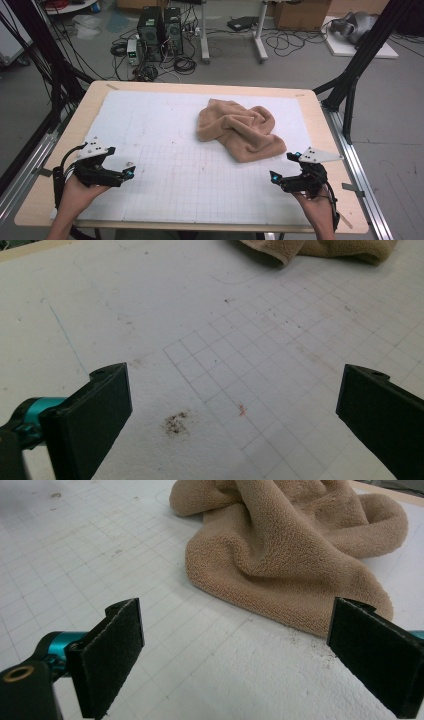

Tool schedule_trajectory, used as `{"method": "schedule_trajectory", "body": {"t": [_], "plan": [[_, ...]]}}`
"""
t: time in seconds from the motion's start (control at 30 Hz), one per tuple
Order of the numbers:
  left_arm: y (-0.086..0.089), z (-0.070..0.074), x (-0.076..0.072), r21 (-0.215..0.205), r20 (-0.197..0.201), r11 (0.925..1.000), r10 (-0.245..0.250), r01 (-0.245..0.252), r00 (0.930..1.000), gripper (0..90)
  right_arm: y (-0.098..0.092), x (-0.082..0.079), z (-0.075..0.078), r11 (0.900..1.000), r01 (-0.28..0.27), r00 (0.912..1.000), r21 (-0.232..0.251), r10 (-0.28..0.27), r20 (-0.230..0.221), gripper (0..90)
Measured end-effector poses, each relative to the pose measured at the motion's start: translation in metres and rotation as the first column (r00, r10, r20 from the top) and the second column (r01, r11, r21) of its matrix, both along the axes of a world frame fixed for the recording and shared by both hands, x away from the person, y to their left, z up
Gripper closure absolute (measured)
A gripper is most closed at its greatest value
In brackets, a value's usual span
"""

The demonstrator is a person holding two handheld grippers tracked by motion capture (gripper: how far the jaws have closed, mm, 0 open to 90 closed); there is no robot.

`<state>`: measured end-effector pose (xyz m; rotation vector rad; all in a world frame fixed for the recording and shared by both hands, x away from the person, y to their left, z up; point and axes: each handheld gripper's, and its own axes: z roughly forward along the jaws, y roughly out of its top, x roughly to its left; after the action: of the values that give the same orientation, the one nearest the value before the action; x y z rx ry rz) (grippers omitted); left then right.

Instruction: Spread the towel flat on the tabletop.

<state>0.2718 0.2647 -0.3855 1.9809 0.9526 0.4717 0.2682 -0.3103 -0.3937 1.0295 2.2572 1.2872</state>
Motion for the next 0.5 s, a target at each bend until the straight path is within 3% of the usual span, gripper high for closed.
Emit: {"method": "schedule_trajectory", "body": {"t": [0.5], "plan": [[0.0018, 0.0027, 0.0002, 0.004, -0.002, 1.0, -0.002, 0.002, 1.0, 1.8, -0.0016, 0.0025, 0.0046, 1.0, -0.001, 1.0, 0.01, 0.001, 0.002, 7.2]]}}
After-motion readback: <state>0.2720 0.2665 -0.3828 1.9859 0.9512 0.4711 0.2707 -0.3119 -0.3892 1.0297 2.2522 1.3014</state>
